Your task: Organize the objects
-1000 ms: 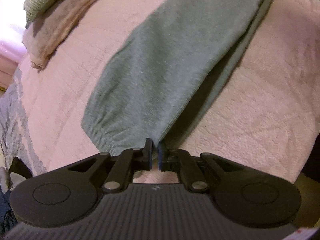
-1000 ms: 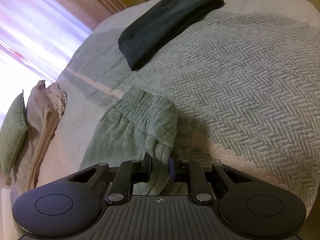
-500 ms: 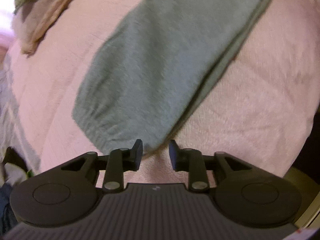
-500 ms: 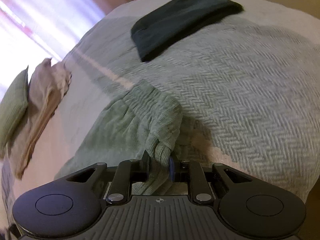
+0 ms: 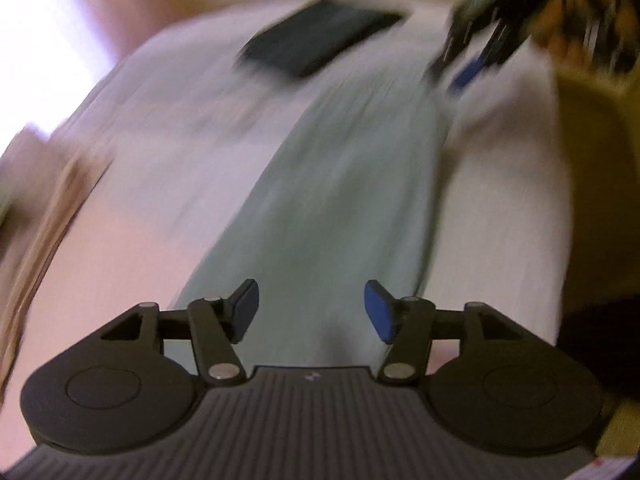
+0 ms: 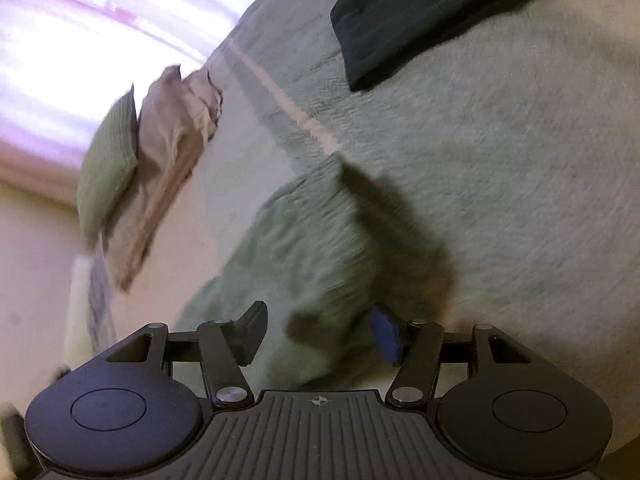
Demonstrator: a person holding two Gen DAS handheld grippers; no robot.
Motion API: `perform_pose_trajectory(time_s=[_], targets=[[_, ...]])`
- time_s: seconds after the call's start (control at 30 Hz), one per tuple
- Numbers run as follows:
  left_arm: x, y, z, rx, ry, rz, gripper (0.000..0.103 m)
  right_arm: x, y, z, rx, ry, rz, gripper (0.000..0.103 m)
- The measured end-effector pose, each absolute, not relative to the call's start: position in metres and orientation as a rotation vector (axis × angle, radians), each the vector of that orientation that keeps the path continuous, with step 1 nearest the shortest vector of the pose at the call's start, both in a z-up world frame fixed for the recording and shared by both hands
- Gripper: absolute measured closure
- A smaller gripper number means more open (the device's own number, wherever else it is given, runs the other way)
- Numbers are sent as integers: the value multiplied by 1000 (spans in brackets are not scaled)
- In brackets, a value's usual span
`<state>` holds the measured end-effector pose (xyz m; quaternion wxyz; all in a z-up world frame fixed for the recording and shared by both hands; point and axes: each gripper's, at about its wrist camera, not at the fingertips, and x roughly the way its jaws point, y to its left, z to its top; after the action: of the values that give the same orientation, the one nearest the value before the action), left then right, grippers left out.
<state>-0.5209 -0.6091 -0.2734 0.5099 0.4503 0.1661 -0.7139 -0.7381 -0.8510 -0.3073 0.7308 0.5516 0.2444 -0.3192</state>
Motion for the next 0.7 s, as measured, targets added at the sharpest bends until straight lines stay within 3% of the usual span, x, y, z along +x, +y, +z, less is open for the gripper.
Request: perform_pose_trajectory(time_s=[0.07, 0.27, 0.3, 0.33, 0.43, 0.7], targets=[[-566, -648, -274, 1047, 383, -1810, 37, -756, -862, -301, 1129, 608, -727, 47], [-651, -735, -306, 1149, 344, -1888, 38, -810, -885, -310, 1099, 640, -802, 47], [-659, -743, -314, 1181, 341, -1878, 41, -815, -886, -312, 1098, 639, -808, 46], [-664, -747, -322, 1216, 343, -1867, 57, -818, -887, -315, 1101, 639, -808, 46], [-668, -748, -326, 1270, 328, -1856, 82, -820, -887, -322, 1112, 646, -769, 46], [-599, -767, -259, 1033, 402, -1691, 84, -766, -894, -327, 1078, 585, -430, 46]])
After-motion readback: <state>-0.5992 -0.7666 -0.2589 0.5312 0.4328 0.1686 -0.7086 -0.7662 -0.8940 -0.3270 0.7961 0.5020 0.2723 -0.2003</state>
